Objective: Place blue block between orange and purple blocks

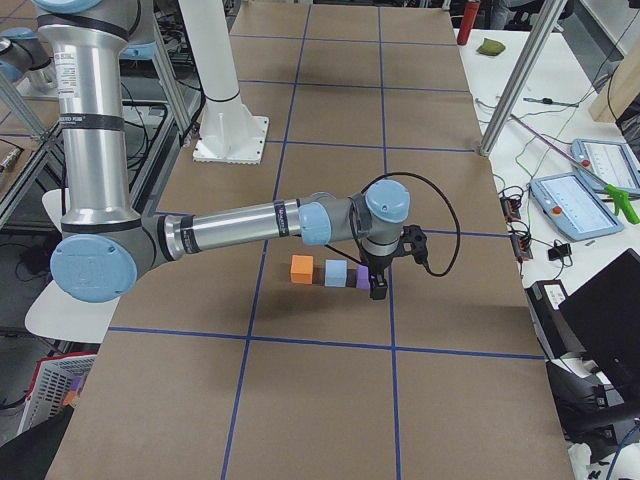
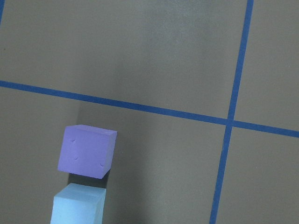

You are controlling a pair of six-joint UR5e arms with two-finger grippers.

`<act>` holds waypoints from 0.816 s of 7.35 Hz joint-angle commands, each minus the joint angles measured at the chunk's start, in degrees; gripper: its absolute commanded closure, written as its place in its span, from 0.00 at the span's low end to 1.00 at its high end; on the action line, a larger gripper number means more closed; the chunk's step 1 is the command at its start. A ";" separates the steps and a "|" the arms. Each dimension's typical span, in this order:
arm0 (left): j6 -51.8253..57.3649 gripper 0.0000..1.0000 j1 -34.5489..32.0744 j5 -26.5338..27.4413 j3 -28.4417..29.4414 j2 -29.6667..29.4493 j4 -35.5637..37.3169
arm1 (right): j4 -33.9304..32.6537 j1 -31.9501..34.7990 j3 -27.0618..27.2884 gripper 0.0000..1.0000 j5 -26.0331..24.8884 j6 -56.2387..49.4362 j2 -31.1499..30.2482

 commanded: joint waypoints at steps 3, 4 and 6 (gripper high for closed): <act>0.13 0.00 -0.41 0.32 -1.40 0.52 -0.28 | 0.00 -1.51 -0.04 0.00 -0.20 -0.23 -1.47; -0.04 0.00 -1.37 0.23 -1.49 0.09 -0.19 | 0.43 -1.42 0.05 0.00 -0.11 -0.58 -2.52; 0.04 0.00 -1.29 -0.03 -0.97 -0.09 -0.10 | 2.63 0.76 -1.26 0.00 -0.02 -0.50 -4.55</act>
